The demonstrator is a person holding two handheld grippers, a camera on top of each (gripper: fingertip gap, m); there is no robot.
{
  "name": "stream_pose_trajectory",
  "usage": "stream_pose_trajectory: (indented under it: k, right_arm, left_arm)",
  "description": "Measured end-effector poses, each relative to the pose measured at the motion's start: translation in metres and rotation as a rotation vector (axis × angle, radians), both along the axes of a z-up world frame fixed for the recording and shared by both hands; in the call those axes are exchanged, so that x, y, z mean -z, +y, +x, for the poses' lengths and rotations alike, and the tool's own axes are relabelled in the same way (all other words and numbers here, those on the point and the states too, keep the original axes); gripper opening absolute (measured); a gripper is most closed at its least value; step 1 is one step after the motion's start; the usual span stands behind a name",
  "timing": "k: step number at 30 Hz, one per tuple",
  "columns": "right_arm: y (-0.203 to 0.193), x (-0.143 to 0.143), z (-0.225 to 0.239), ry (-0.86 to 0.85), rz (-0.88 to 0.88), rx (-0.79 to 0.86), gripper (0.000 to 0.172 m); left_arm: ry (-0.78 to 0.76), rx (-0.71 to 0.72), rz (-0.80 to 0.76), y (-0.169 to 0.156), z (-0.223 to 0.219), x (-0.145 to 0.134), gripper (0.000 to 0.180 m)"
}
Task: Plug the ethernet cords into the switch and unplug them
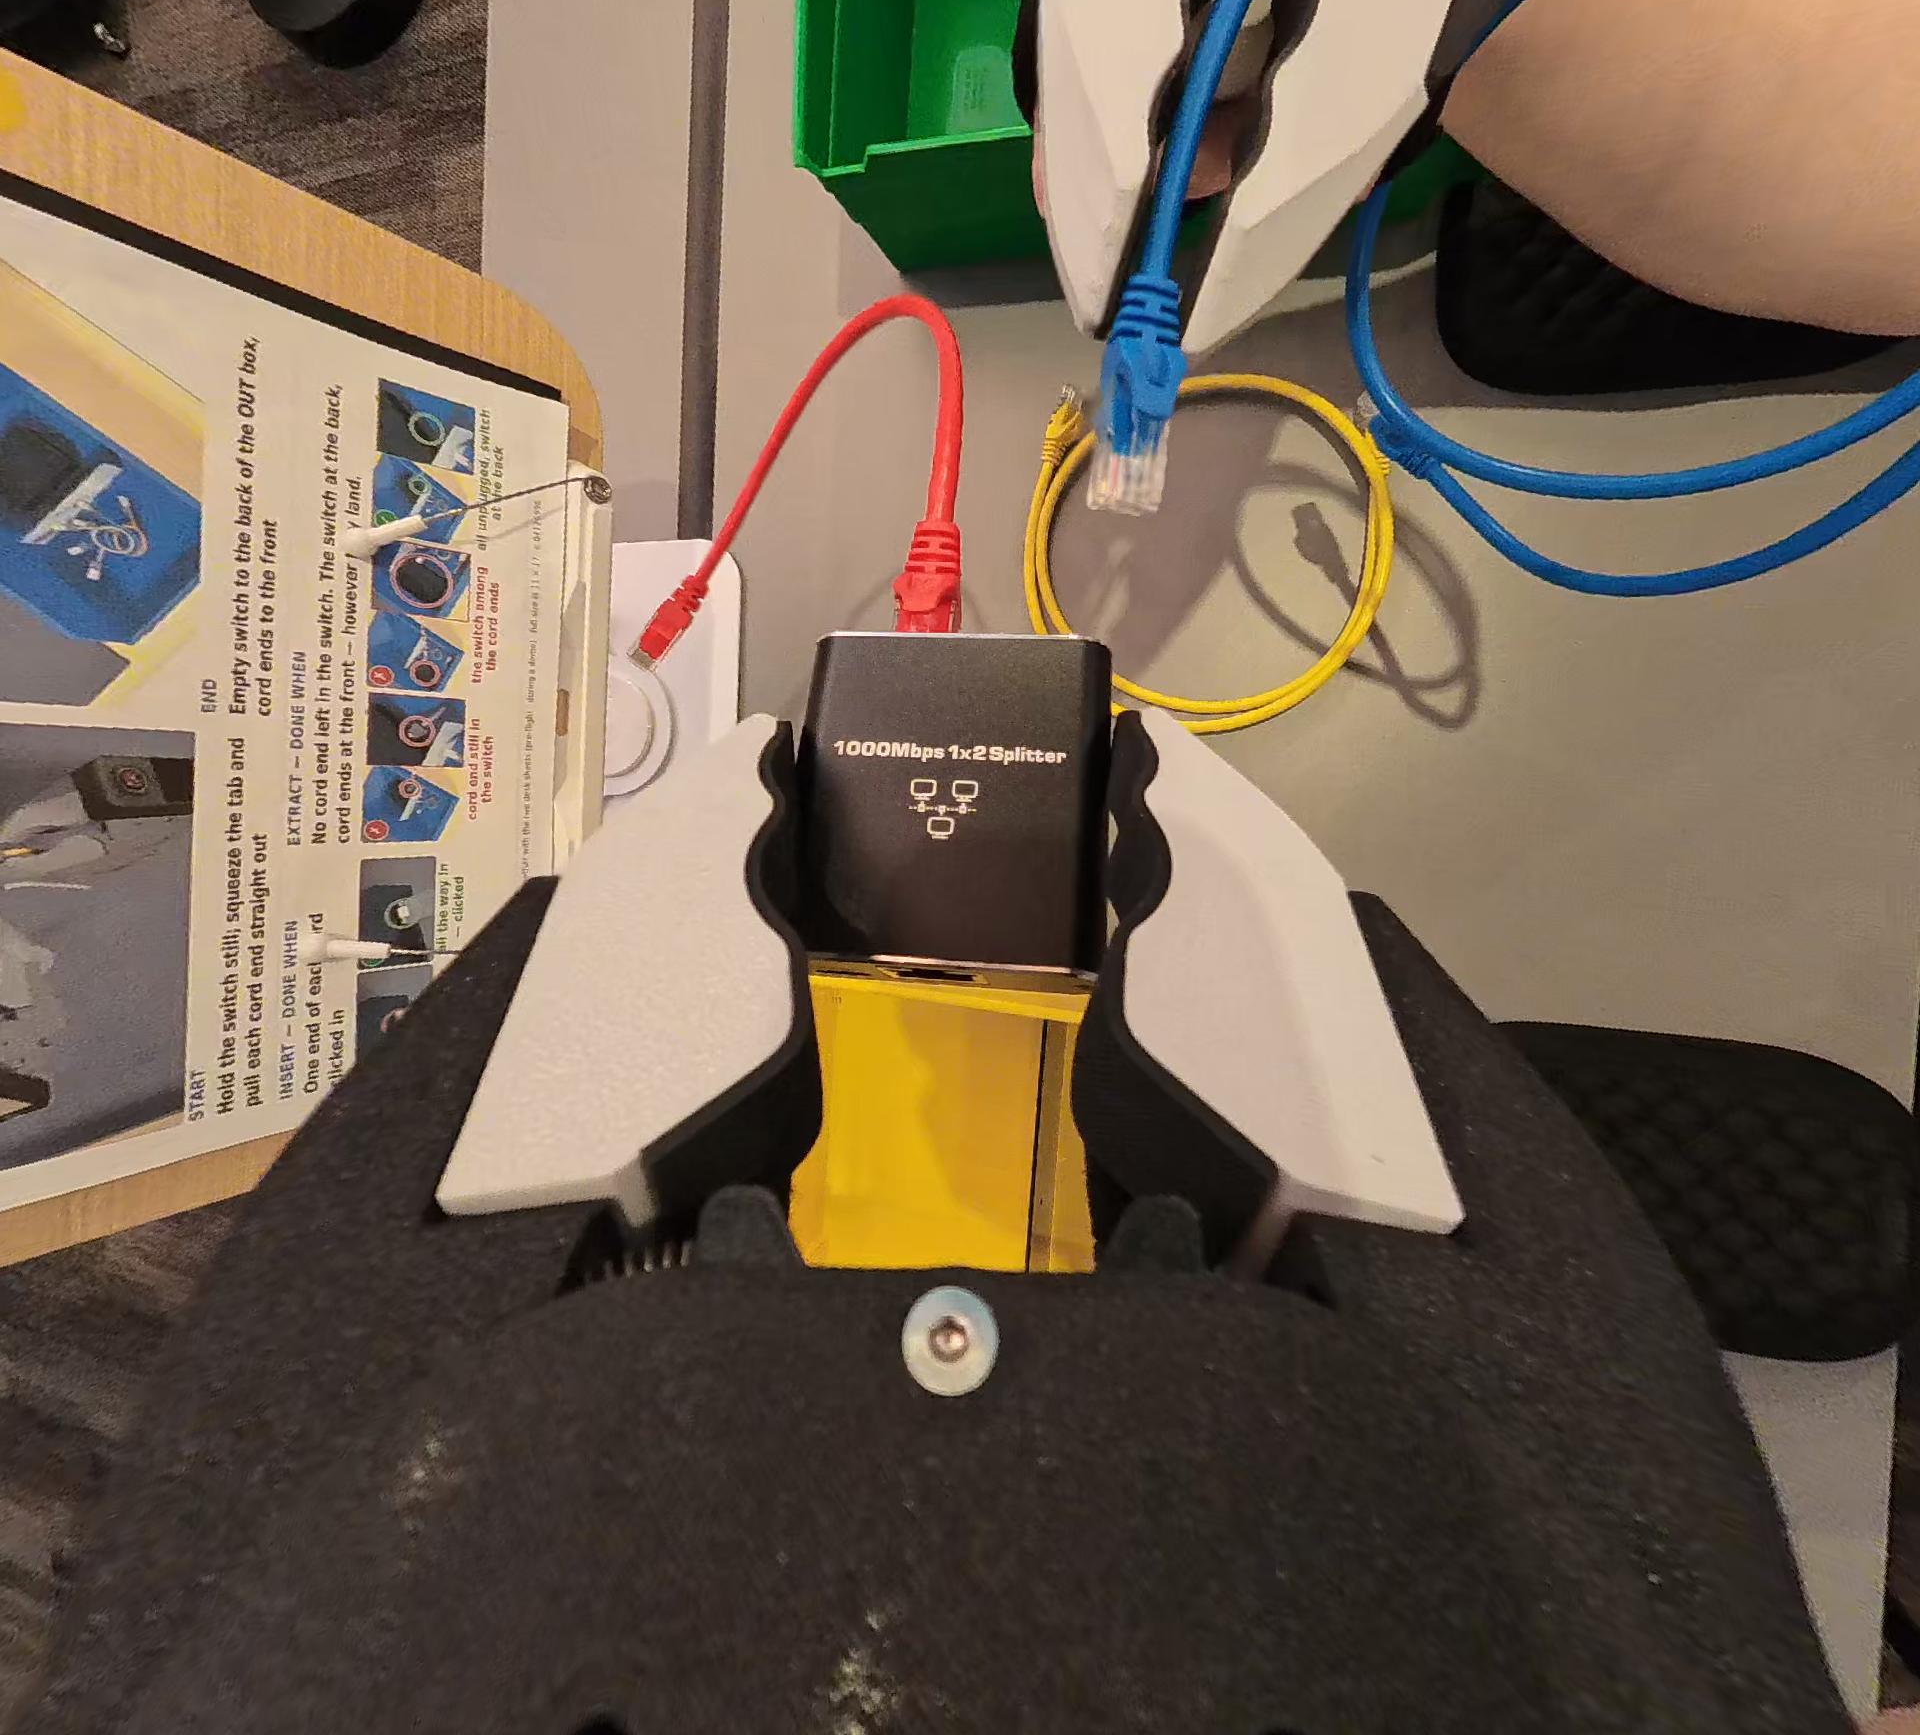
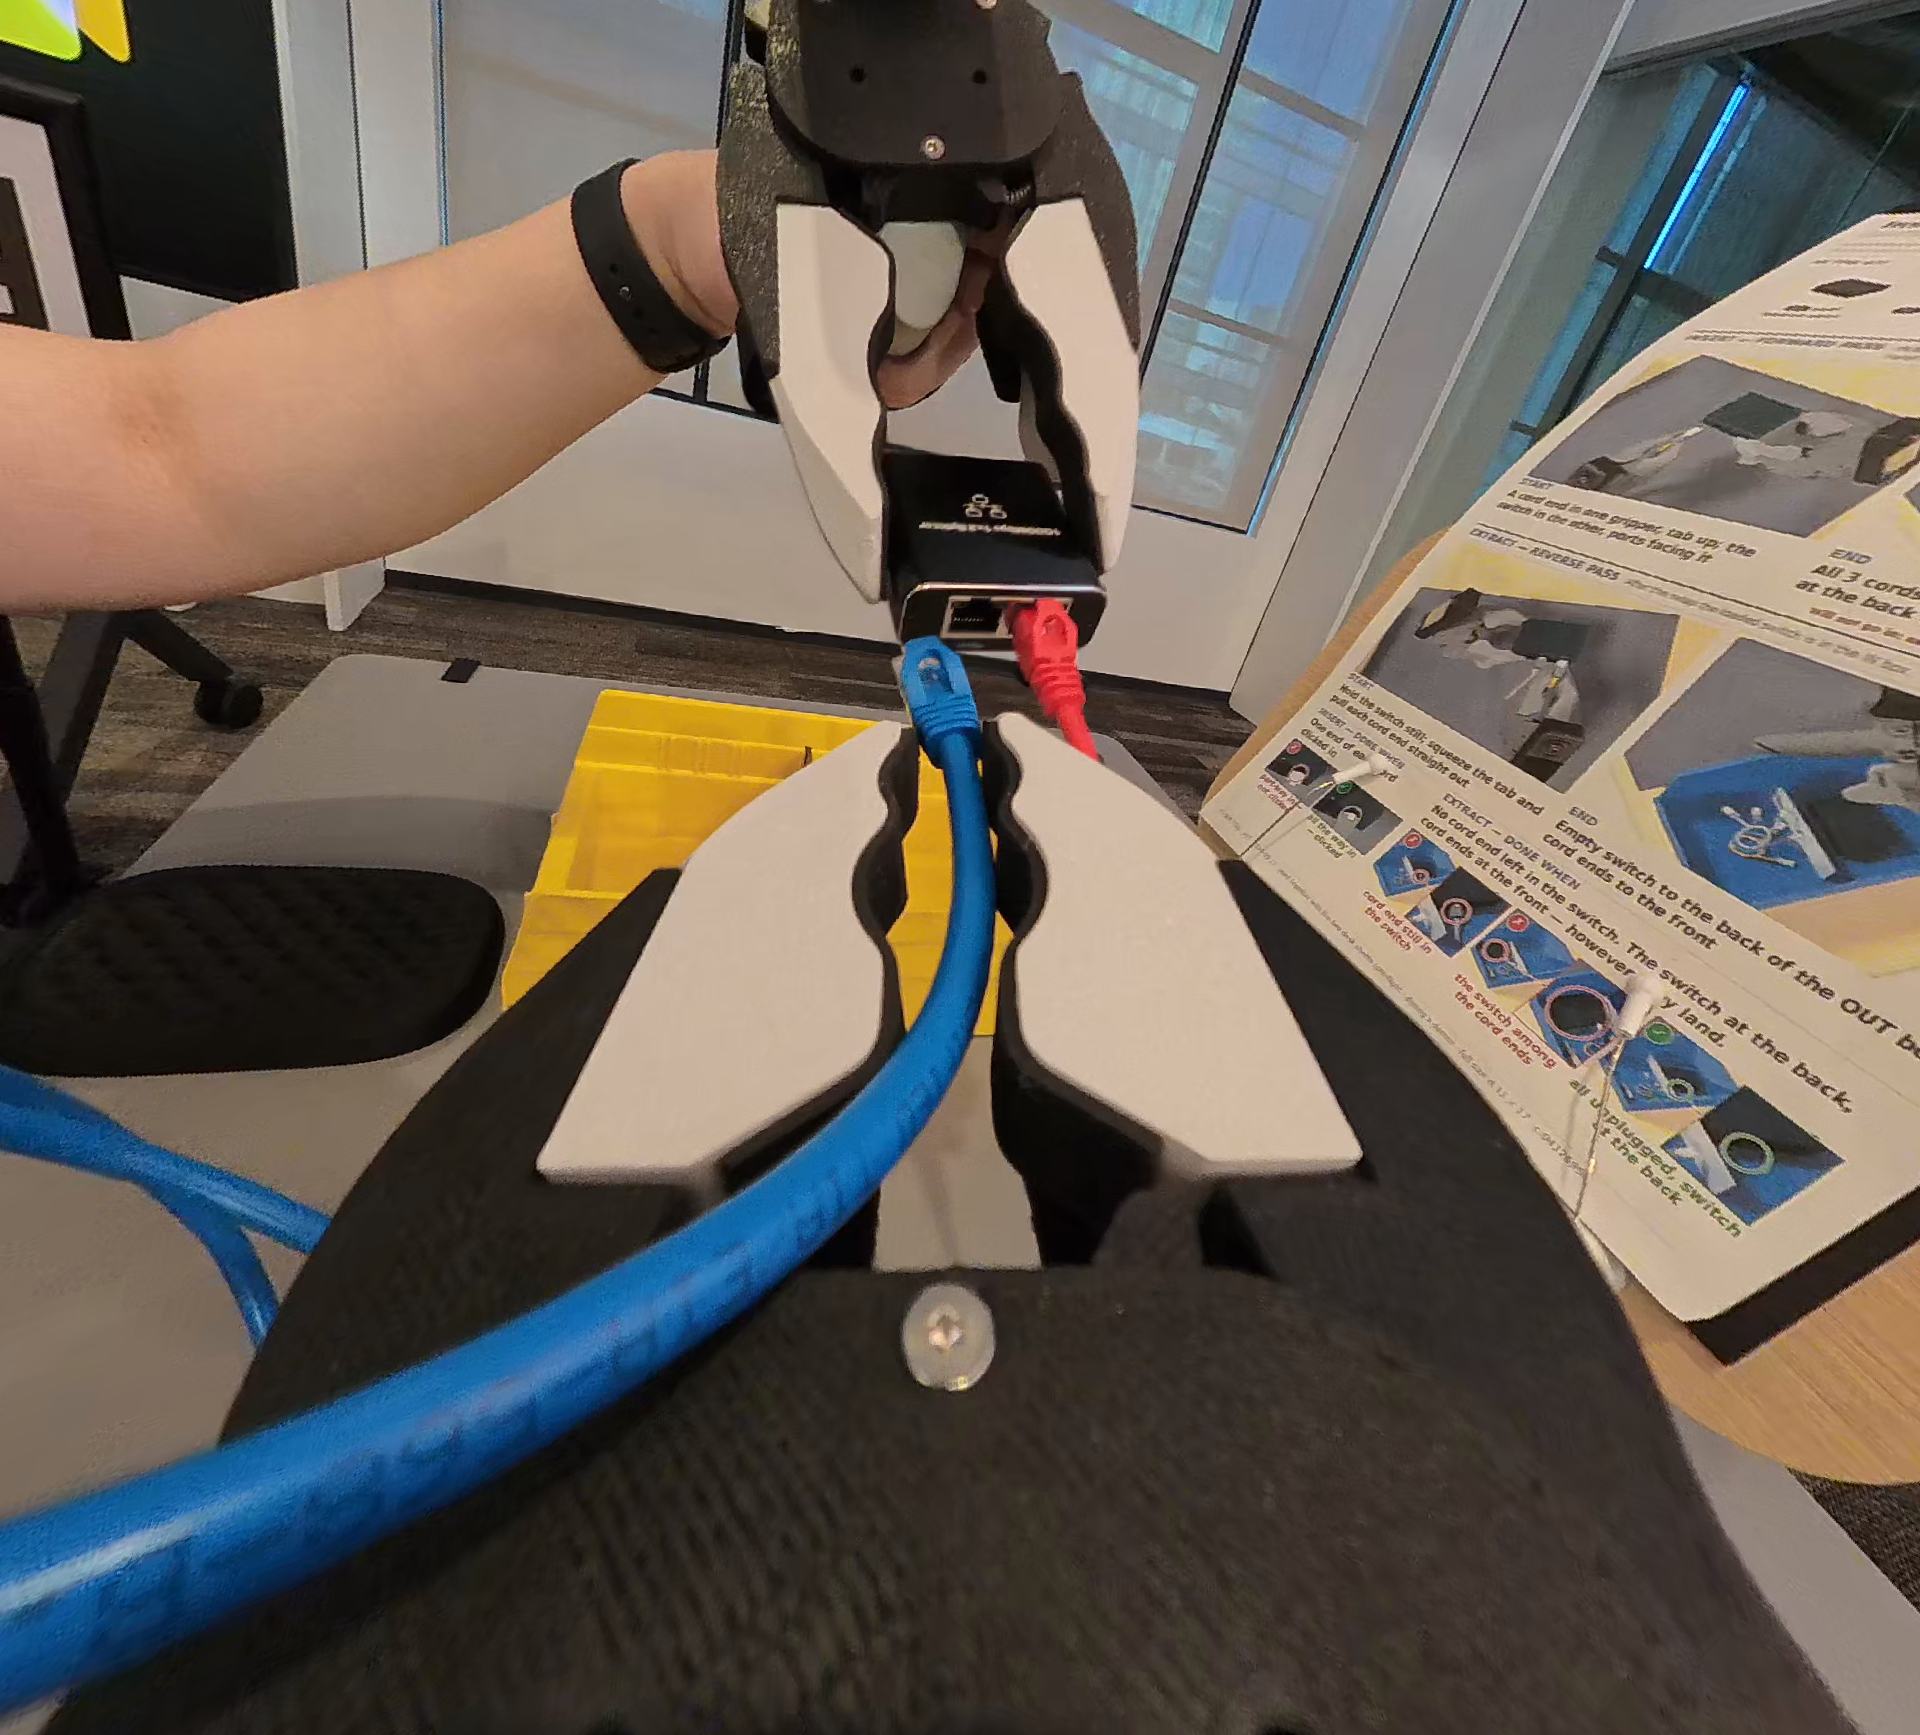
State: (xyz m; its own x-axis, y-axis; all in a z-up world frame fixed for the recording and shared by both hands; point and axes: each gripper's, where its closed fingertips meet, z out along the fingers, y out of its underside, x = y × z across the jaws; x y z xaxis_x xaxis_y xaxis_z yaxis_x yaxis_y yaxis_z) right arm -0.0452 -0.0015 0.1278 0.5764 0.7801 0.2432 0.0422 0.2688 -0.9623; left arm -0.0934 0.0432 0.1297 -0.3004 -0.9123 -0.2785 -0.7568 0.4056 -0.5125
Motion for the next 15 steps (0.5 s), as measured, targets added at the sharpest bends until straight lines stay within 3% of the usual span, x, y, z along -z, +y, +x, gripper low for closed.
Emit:
stream_pose_trajectory:
  k: [15]
  right_arm:
    - [0.009, -0.025, -0.004, 0.159, 0.089, 0.096, 0.012]
  left_arm:
    - [-0.129, 0.048, -0.042, -0.014, 0.01, -0.026, 0.057]
